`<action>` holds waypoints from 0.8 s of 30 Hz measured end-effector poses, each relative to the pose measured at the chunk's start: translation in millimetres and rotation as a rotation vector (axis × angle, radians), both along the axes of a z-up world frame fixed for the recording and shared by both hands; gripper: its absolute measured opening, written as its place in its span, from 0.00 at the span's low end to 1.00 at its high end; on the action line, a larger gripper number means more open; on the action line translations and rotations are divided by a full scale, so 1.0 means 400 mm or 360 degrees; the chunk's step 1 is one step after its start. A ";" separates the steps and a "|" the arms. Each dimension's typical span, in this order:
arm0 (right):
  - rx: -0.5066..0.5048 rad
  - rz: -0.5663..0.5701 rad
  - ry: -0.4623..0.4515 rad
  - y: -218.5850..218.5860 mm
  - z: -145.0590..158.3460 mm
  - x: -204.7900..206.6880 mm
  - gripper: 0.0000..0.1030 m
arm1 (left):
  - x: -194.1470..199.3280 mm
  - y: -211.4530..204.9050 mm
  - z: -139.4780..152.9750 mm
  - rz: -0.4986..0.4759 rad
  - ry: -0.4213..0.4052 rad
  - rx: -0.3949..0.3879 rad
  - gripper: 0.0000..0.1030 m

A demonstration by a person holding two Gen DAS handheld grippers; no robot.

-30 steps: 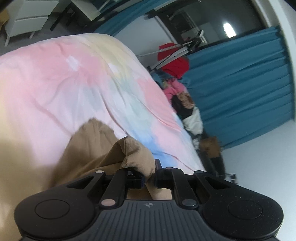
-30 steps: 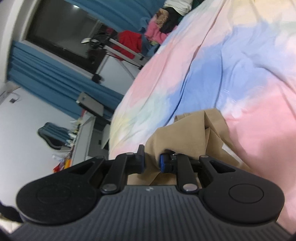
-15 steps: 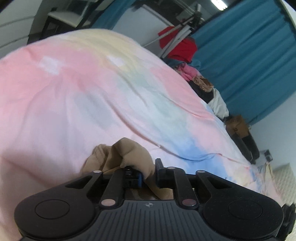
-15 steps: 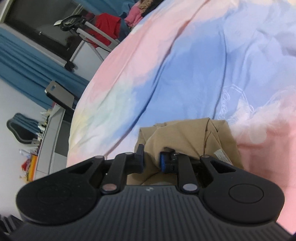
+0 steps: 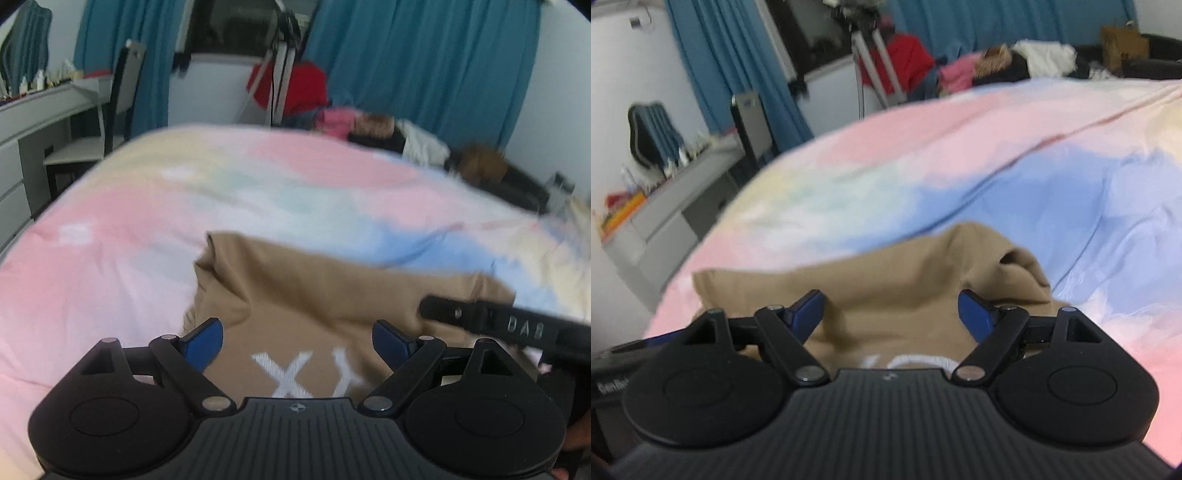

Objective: Fold clothes
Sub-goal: 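Lay the flipped T-shirt down and open both grippers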

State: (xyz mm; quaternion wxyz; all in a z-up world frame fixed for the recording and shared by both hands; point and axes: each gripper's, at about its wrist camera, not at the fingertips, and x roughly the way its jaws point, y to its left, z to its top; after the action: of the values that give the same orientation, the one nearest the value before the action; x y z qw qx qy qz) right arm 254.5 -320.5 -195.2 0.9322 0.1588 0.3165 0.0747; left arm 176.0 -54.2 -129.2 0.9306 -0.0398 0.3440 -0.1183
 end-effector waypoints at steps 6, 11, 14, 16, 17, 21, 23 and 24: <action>-0.0115 0.0042 0.0009 0.022 -0.004 0.000 0.79 | -0.023 -0.021 -0.019 -0.0044 -0.0036 0.0133 0.87; -0.0194 0.0077 -0.0083 0.026 0.042 -0.094 0.79 | -0.098 -0.023 0.025 -0.0025 -0.0084 0.0088 0.87; -0.0249 0.0093 -0.0130 0.029 0.061 -0.150 0.79 | -0.152 -0.029 0.050 -0.0024 -0.0098 0.0082 0.87; -0.0278 0.0083 -0.0138 0.026 0.066 -0.185 0.79 | -0.188 -0.025 0.044 -0.0005 -0.0087 0.0096 0.87; -0.0281 0.0078 -0.0134 0.026 0.068 -0.199 0.79 | -0.206 -0.022 0.041 0.0005 -0.0081 0.0104 0.87; -0.0305 0.0070 -0.0058 0.031 0.041 -0.203 0.79 | -0.220 -0.019 0.019 0.0019 -0.0058 0.0118 0.87; -0.0277 0.0074 0.0029 0.034 0.006 -0.182 0.79 | -0.225 -0.020 0.017 0.0029 -0.0057 0.0123 0.87; -0.0266 0.0068 0.0040 0.033 -0.002 -0.179 0.79 | -0.229 -0.020 0.018 0.0037 -0.0052 0.0126 0.87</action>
State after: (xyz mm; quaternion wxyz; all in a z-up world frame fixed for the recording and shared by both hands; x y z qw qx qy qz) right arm 182.7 -307.2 -195.9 0.9363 0.0745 0.3367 0.0660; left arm 84.3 -62.0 -122.1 0.9383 -0.0050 0.3327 -0.0944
